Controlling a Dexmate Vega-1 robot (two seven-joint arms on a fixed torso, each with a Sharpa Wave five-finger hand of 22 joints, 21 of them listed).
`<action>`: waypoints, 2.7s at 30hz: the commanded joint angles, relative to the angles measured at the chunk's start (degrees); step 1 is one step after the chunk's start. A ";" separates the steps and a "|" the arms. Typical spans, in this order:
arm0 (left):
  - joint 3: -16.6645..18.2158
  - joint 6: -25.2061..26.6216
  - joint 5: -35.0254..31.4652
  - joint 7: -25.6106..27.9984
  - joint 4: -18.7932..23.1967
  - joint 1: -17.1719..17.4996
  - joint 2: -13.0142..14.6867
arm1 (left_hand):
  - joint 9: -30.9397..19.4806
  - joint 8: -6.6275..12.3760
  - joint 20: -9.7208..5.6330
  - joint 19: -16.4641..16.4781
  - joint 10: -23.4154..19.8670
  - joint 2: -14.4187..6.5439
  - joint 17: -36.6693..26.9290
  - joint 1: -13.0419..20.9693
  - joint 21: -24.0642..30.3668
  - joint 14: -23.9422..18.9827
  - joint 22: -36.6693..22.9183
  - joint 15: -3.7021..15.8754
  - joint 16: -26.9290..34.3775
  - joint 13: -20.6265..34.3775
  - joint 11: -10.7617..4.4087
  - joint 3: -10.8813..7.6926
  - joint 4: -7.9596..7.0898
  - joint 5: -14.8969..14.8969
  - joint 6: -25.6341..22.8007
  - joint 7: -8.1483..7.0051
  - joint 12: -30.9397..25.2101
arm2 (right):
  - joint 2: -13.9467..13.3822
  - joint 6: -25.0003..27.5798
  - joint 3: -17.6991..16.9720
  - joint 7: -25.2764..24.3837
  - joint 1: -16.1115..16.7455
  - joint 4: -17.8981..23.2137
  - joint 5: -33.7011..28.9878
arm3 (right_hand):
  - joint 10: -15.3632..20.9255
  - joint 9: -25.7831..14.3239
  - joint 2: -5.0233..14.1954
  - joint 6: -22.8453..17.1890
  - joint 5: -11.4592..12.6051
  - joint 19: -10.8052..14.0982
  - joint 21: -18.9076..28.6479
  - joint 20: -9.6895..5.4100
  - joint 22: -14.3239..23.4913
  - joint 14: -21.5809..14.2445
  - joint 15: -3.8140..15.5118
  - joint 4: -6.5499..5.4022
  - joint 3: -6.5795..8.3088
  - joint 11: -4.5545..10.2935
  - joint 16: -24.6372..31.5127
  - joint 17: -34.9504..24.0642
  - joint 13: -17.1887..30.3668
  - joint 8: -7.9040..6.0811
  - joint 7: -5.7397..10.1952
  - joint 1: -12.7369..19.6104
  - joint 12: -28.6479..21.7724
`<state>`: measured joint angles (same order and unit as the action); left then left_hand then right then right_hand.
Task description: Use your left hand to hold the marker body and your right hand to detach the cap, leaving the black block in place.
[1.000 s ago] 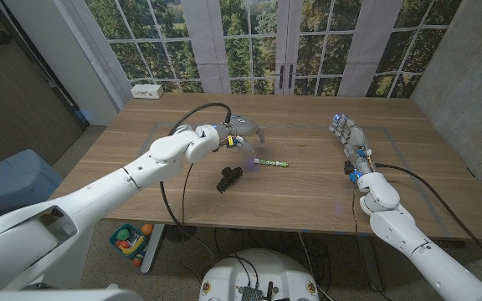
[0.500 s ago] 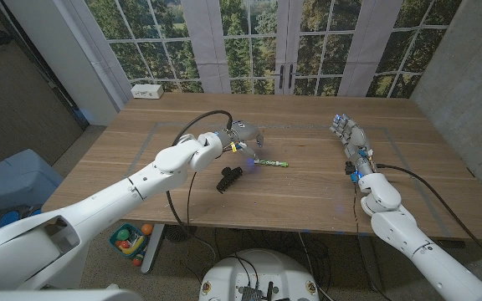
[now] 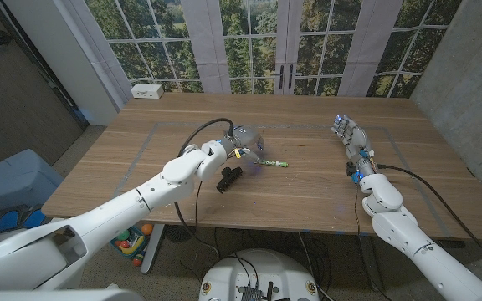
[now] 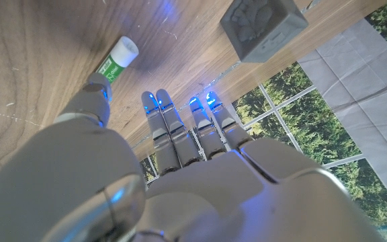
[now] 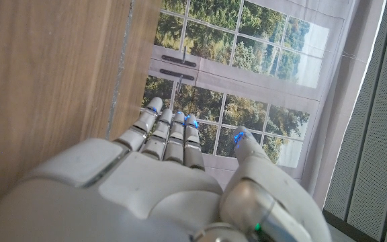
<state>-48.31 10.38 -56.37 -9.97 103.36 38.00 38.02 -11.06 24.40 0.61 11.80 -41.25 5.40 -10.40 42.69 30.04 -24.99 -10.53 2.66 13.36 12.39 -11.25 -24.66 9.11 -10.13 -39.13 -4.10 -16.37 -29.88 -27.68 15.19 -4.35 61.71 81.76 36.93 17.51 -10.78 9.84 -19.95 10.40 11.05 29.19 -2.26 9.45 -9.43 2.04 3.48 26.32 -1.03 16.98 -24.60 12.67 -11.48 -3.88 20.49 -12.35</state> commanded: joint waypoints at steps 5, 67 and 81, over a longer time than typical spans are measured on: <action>-2.16 2.17 -0.44 2.47 -1.99 0.04 -0.94 | -0.32 0.54 -0.09 1.09 -1.15 -0.78 0.06 1.92 -0.36 -1.04 -0.16 7.92 0.24 0.46 0.01 -0.37 0.64 -0.02 -1.09 -0.20 -0.21 | 0.66 -0.79 -0.01 0.77 -0.53 -1.20 0.59 | 0.39 -0.22 -0.32 -0.56 0.19 0.86 -0.34 -1.47 0.30 -0.53 -0.17 0.09 -0.41 0.01 0.02 0.06 0.03 -0.16 -0.03 -0.13 -0.02; -2.84 1.62 6.81 11.07 -9.20 -0.05 -2.44 | -3.04 3.04 -3.22 7.25 -23.92 -11.72 -2.60 23.56 1.19 -17.36 -0.30 11.13 6.38 7.35 -0.64 -0.15 1.58 -1.11 -15.17 2.75 -9.69 | -0.64 0.41 -0.11 -2.54 0.37 0.63 -2.42 | 1.07 -0.15 -1.50 -0.86 0.53 1.79 -2.02 -0.65 0.27 -1.06 -0.74 2.27 -0.73 -0.16 -0.77 1.67 -0.18 -0.09 -0.19 0.24 0.03; 0.36 2.71 11.21 20.19 -7.91 1.67 -3.01 | -5.52 4.21 -3.36 7.50 -23.10 -13.20 -4.27 24.73 1.60 -18.44 -0.45 11.15 7.82 10.19 0.10 0.56 1.05 -1.76 -14.03 3.38 -10.34 | -2.51 3.22 -0.32 -7.05 2.04 4.98 -6.04 | 1.86 -0.08 -2.55 -1.09 1.91 5.55 -2.16 3.66 0.66 -5.56 -1.56 6.33 0.51 -0.39 0.15 3.23 -0.29 -0.12 -0.43 5.04 0.05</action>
<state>-50.47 12.77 -48.44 3.41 94.62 38.56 35.46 -11.40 28.05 -2.46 18.98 -58.15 -1.59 -14.27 61.81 31.38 -42.90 -10.81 4.40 20.85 13.64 -5.20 -24.33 10.24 -11.29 -52.55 -0.71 -26.62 -30.96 -26.86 14.98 -7.49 62.52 83.50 34.09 18.36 -10.78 7.48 -20.49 11.85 15.10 26.78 -0.07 9.76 -12.86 0.69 9.11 26.74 -1.25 16.12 -21.31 12.24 -11.48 -4.01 24.23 -12.36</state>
